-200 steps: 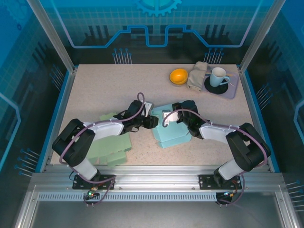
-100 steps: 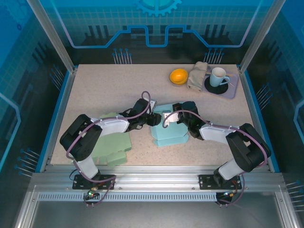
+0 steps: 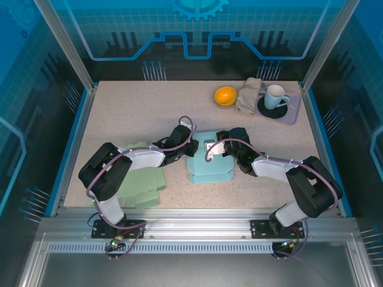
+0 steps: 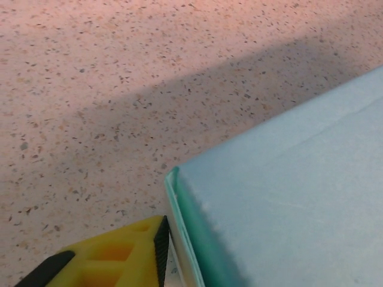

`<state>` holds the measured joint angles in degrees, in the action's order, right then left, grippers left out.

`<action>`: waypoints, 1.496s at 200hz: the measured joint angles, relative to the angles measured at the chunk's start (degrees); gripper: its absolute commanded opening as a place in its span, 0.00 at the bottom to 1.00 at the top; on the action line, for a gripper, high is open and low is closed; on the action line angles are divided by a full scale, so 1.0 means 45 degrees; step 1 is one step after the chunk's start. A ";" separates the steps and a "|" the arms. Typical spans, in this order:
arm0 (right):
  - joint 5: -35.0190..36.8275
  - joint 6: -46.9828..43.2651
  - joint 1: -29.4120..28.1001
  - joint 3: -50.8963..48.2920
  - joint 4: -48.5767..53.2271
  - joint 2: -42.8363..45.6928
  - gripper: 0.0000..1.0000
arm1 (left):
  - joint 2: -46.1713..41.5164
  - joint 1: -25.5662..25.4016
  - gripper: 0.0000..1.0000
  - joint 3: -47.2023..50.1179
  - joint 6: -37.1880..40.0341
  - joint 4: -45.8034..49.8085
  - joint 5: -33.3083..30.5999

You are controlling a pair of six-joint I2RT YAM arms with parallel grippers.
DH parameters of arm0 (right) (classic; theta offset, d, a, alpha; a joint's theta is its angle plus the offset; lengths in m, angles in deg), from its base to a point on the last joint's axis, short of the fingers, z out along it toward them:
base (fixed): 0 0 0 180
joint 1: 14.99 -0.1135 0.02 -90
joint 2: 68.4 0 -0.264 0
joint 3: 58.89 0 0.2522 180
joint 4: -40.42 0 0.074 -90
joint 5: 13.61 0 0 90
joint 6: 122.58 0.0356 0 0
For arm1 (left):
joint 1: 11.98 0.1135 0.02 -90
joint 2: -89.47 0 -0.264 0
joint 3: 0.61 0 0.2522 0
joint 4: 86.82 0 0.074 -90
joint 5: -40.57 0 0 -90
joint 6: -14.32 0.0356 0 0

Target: Fold the paper box

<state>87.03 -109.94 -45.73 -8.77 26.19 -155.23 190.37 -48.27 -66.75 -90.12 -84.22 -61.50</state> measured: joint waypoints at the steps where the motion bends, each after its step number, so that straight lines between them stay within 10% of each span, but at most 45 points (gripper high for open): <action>1: 0.0000 0.0005 0.0000 0.0000 0.0000 0.0000 0.00 | 0.0000 -0.0005 0.28 0.0000 -0.0010 0.0005 -0.0024; 75: -0.0257 0.0583 -0.0355 0.0160 -0.0015 -0.0083 0.00 | 0.0073 -0.0257 0.06 -0.0379 -0.0738 0.0986 -0.2336; 168: -0.0379 0.1195 -0.0364 0.0282 0.0073 -0.0185 0.00 | 0.0238 -0.0452 0.07 -0.0981 -0.1617 0.2215 -0.3041; 299: 0.0364 0.1681 -0.0335 0.0282 0.0321 -0.0214 0.00 | -0.1326 0.0175 0.55 0.0034 -0.2045 0.2259 -0.0704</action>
<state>88.67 -102.38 -47.24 -7.50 27.64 -156.19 184.41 -47.49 -66.59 -99.32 -74.05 -64.67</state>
